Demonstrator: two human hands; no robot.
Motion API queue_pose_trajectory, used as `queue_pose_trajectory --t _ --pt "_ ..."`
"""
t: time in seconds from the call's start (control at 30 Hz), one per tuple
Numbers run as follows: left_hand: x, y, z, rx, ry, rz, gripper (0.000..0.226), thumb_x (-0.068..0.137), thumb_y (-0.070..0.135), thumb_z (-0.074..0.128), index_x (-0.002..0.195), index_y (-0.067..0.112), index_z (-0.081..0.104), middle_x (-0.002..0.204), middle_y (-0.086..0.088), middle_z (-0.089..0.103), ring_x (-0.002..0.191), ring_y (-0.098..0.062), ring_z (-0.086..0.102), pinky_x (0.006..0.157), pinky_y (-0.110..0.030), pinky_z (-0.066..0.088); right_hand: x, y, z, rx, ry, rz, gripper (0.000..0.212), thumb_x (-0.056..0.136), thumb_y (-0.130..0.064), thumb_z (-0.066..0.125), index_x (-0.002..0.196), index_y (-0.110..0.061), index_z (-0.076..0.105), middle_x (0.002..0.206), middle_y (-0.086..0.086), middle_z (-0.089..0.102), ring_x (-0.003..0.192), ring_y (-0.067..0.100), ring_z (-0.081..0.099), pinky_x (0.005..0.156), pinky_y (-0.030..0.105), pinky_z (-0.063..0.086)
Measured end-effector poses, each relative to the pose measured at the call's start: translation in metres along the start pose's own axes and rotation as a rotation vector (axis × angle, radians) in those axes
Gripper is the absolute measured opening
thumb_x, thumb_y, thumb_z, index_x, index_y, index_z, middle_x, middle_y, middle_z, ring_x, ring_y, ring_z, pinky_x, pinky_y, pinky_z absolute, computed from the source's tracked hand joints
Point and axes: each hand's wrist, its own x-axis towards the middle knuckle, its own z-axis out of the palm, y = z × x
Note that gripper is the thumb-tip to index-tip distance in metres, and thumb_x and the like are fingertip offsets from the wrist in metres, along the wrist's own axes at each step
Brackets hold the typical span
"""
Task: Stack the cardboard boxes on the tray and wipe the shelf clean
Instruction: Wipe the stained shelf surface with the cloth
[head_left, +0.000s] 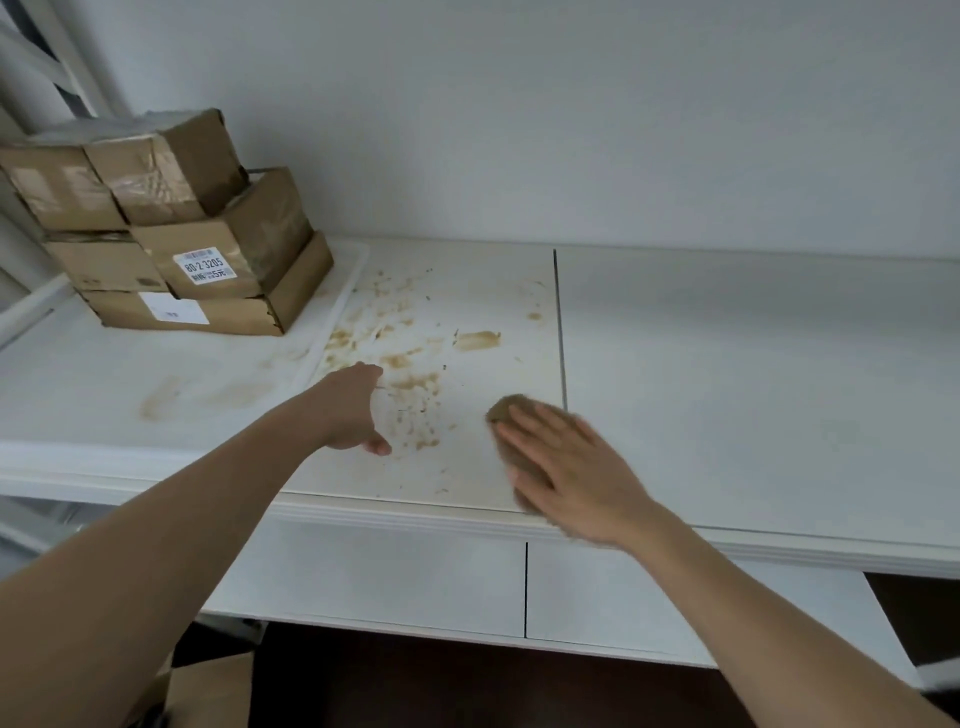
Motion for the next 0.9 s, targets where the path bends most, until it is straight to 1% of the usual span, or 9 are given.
queue_pose_trajectory --t 0.13,0.2,0.27,0.37,0.5,0.6,0.73,0.8,0.9 --pt "0.003 -0.008 -0.003 -0.047 0.046 0.029 0.093 0.083 0.033 0.071 0.152 0.014 0.011 0.159 -0.003 0.012 0.146 -0.020 0.014 0.114 -0.032 0.018 0.020 0.049 -0.011 -0.019 0.028 0.403 0.058 0.100 -0.050 0.014 0.155 -0.034 0.003 0.162 -0.013 -0.008 0.148 0.008 -0.010 0.120 0.036 -0.005" --pt "0.008 -0.010 -0.001 -0.064 0.078 0.036 0.085 0.088 0.035 0.065 0.152 0.013 0.014 0.159 -0.003 0.014 0.145 -0.020 0.015 0.114 -0.031 0.018 0.038 0.045 -0.010 0.010 0.041 0.476 0.058 0.101 -0.046 0.013 0.155 -0.031 0.002 0.162 -0.010 -0.007 0.149 0.011 -0.010 0.120 0.038 -0.007" --pt "0.016 -0.009 0.002 -0.078 0.116 0.026 0.075 0.092 0.034 0.058 0.151 0.013 0.017 0.158 -0.003 0.018 0.145 -0.020 0.018 0.114 -0.031 0.019 0.054 0.029 -0.007 0.055 0.049 0.430 0.058 0.101 -0.044 0.014 0.155 -0.031 0.003 0.162 -0.011 -0.006 0.149 0.011 -0.009 0.120 0.038 -0.007" --pt "0.032 0.000 0.005 -0.120 0.193 0.005 0.062 0.096 0.034 0.051 0.148 0.014 0.026 0.154 -0.005 0.029 0.140 -0.022 0.029 0.109 -0.032 0.028 0.059 -0.003 0.001 0.052 0.045 0.215 0.057 0.100 -0.046 0.012 0.155 -0.035 0.002 0.160 -0.016 -0.009 0.148 0.008 -0.013 0.120 0.037 -0.008" --pt "0.048 0.017 0.002 -0.126 0.280 0.001 0.054 0.097 0.042 0.045 0.142 0.012 0.038 0.143 -0.005 0.044 0.128 -0.022 0.044 0.099 -0.031 0.037 0.040 -0.004 -0.003 0.062 -0.045 -0.014 0.062 0.093 -0.060 0.000 0.152 -0.041 -0.002 0.152 -0.027 -0.017 0.142 -0.004 -0.020 0.118 0.028 -0.013" --pt "0.058 0.018 -0.006 -0.108 0.310 -0.006 0.049 0.100 0.042 0.038 0.139 0.013 0.041 0.139 -0.003 0.048 0.124 -0.020 0.048 0.097 -0.031 0.038 0.041 0.045 -0.010 0.018 0.021 0.157 0.073 0.087 -0.066 -0.013 0.153 -0.036 -0.004 0.154 -0.025 -0.016 0.144 -0.003 -0.016 0.119 0.028 -0.008" --pt "0.074 0.006 -0.012 -0.127 0.306 -0.012 0.047 0.096 0.012 0.041 0.142 0.016 0.038 0.145 -0.004 0.041 0.128 -0.021 0.045 0.100 -0.030 0.040 0.067 0.094 -0.018 -0.034 0.086 0.538 0.059 0.100 -0.043 0.009 0.156 -0.024 0.000 0.162 -0.009 -0.008 0.148 0.007 -0.008 0.120 0.034 -0.005" --pt "0.079 0.003 -0.011 -0.160 0.299 -0.030 0.054 0.093 0.006 0.041 0.145 0.019 0.034 0.149 -0.001 0.035 0.127 -0.019 0.044 0.094 -0.026 0.043 0.089 0.084 -0.018 0.016 0.088 0.529 0.058 0.102 -0.040 0.013 0.156 -0.023 0.003 0.163 -0.008 -0.006 0.149 0.009 -0.008 0.119 0.034 -0.007" --pt "0.092 0.010 -0.008 -0.207 0.331 -0.026 0.050 0.094 0.005 0.042 0.143 0.017 0.036 0.150 -0.003 0.034 0.127 -0.019 0.043 0.088 -0.021 0.037 0.118 0.046 -0.007 0.063 0.088 0.363 0.057 0.102 -0.040 0.014 0.156 -0.024 0.003 0.162 -0.011 -0.005 0.148 0.008 -0.010 0.120 0.034 -0.008"
